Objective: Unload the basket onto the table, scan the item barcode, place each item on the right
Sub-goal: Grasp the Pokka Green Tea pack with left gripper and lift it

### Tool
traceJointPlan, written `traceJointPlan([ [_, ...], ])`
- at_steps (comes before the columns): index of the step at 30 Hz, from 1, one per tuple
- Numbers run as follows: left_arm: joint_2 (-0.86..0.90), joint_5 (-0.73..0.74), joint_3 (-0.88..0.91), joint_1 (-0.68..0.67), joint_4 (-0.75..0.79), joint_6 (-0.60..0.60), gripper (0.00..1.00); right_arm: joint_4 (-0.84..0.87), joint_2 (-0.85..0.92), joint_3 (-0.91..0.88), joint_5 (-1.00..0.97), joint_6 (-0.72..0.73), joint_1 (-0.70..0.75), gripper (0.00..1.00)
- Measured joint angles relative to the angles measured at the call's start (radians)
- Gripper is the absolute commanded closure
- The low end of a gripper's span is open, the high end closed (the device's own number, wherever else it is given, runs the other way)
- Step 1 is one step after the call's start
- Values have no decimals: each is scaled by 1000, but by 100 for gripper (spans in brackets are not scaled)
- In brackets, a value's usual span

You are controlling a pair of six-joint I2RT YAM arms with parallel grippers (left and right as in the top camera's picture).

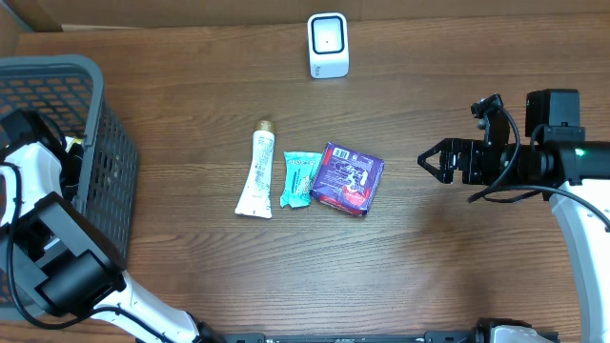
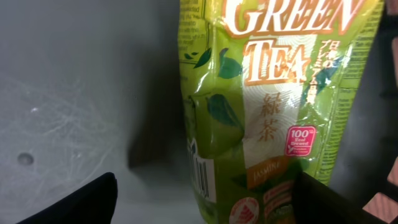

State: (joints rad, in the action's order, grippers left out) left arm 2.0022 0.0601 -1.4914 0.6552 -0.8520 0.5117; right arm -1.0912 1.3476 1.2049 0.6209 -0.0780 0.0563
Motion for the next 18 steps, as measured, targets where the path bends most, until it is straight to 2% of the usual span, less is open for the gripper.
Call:
traceJointPlan([
  [8, 30, -1, -72, -1, -69, -39, 9, 3, 0, 0, 0, 0, 0, 0],
  [16, 46, 15, -89, -3, -10, -74, 7, 8, 0, 0, 0, 0, 0, 0],
  [18, 46, 15, -89, -9, 17, -96, 4, 9, 0, 0, 0, 0, 0, 0],
])
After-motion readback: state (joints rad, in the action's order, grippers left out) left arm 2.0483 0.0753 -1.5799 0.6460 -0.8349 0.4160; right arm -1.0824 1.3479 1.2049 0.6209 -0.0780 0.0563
